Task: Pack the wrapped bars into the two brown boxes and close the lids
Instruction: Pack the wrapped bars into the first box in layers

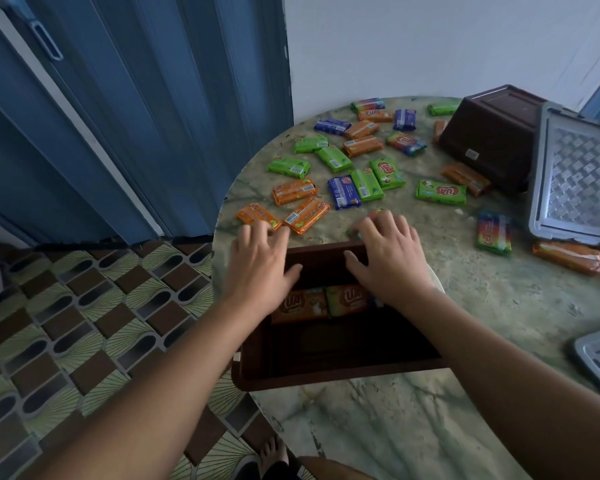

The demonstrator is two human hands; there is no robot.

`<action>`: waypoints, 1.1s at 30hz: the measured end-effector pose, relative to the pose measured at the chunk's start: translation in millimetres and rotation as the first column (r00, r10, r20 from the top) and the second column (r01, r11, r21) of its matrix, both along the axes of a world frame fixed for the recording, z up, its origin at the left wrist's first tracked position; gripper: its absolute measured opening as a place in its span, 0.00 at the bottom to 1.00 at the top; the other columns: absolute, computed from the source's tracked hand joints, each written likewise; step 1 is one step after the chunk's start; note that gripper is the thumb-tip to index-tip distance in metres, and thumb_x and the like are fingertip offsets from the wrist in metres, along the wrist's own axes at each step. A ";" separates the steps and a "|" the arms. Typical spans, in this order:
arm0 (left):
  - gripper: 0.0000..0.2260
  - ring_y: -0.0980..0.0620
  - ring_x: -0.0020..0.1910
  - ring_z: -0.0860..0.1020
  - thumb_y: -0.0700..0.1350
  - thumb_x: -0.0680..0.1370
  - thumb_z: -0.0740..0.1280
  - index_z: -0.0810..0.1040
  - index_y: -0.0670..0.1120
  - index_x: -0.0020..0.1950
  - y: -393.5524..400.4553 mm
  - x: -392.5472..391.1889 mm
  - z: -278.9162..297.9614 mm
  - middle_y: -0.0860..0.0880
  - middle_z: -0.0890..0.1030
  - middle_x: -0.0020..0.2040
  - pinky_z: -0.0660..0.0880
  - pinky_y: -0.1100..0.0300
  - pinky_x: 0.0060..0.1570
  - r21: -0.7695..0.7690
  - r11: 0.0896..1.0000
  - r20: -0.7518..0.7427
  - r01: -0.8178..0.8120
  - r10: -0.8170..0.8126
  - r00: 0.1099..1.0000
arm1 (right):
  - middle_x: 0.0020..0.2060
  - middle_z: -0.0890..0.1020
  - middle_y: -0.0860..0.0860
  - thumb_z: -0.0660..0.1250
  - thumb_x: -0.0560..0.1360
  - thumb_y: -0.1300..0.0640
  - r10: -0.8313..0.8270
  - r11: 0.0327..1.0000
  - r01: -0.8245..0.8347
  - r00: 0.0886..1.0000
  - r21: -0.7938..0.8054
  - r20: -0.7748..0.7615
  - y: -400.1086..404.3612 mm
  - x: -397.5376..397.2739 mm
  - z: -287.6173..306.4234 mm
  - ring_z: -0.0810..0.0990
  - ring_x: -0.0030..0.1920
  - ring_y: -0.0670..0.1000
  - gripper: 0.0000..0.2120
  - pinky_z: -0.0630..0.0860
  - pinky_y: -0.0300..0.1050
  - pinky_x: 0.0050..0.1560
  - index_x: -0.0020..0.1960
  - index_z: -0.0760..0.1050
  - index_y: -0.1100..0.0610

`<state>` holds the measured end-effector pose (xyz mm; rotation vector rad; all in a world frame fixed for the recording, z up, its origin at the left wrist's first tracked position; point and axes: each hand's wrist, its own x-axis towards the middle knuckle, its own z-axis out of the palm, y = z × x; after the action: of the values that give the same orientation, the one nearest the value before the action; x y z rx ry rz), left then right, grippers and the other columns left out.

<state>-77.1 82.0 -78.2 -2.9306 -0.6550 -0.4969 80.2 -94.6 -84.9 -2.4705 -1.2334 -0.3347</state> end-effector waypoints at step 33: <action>0.25 0.42 0.55 0.78 0.66 0.75 0.70 0.74 0.47 0.58 105.0 92.8 -21.0 0.45 0.81 0.53 0.74 0.49 0.48 -0.164 0.973 -0.167 0.163 -0.190 0.967 | 0.59 0.79 0.47 0.69 0.78 0.42 -0.165 0.925 0.098 0.974 -0.367 -0.156 54.2 57.2 1.8 0.75 0.62 0.57 0.17 0.72 0.57 0.58 0.62 0.68 0.45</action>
<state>15.7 187.0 -99.2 -3.1437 -0.4278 -0.1968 137.5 -40.4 -83.1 -2.8236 -1.1341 0.0981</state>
